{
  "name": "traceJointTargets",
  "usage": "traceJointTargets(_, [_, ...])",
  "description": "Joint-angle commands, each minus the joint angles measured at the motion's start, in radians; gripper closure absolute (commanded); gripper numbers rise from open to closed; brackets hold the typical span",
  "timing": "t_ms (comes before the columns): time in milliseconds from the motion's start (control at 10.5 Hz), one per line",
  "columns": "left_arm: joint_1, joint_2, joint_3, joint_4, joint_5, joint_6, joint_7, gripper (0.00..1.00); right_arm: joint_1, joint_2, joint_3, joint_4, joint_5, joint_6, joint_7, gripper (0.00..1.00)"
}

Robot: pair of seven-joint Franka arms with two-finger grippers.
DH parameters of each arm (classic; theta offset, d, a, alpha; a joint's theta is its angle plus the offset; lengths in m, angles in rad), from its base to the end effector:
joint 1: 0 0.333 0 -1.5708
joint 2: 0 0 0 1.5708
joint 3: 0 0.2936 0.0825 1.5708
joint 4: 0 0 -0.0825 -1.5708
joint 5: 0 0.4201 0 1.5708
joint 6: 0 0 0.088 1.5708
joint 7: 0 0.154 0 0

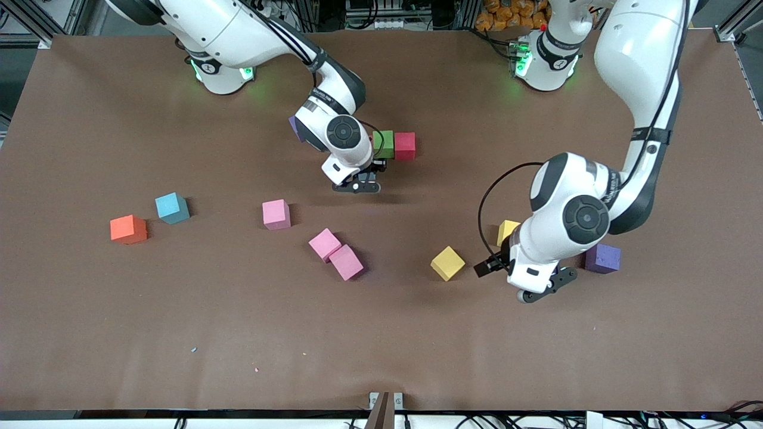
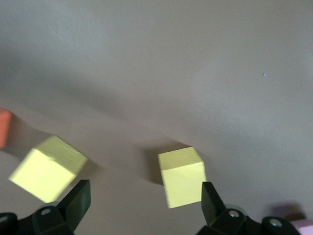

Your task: Arrange 11 blocks into digit 3

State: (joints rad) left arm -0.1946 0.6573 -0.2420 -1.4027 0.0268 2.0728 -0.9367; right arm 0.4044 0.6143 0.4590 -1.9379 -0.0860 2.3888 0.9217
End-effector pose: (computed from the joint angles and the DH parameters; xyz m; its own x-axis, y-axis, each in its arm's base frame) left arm 0.6865 -0.2910 0.2488 0.8576 0.5078 -0.0820 0.5139 -0.8525 0.0957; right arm 0.3906 0.4773 0.0937 0.9743 -0.0463 -0.2203 -0.0583 -0.9971 -0.0485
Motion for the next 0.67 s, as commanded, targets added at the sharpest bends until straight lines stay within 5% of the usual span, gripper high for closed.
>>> traceJointTargets(0, [-0.055,0.073,0.016,0.076,-0.008,0.024,-0.129,0.0,0.004,-0.007,0.001,-0.023,-0.02,0.021,0.034,1.0])
traceJointTargets(574, [-0.126,0.165,0.047,0.09,-0.008,0.129,-0.274,0.0,-0.009,-0.011,0.0,-0.018,-0.02,0.029,0.071,1.0])
